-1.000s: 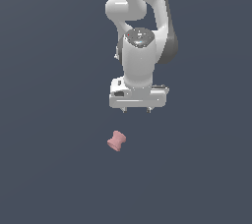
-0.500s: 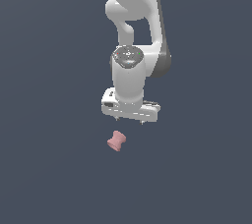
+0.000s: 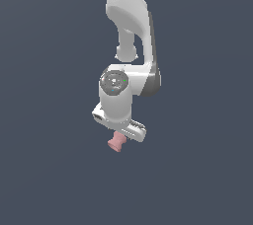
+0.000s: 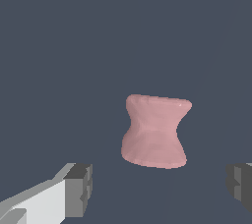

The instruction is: Pick up the object and move it to a goal position.

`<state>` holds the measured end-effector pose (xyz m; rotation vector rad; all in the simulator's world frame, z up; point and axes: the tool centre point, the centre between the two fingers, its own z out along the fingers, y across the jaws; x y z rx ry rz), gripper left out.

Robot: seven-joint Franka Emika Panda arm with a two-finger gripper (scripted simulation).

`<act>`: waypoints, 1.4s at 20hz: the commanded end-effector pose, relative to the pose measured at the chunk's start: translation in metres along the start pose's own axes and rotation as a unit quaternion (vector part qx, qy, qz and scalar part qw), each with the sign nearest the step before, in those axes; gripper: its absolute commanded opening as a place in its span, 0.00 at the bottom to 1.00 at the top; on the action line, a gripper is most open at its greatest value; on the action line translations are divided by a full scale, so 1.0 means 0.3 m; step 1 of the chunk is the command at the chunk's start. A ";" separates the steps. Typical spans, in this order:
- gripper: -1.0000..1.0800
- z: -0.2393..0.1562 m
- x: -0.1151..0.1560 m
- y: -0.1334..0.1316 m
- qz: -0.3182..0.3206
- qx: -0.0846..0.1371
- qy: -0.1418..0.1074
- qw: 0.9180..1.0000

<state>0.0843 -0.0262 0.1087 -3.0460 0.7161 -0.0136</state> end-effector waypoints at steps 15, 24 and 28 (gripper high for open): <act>0.96 0.092 0.049 0.033 0.047 -0.007 -0.003 0.999; 0.96 0.226 0.047 0.037 0.049 -0.007 -0.002 0.999; 0.96 0.225 0.051 0.035 0.049 -0.007 -0.002 0.999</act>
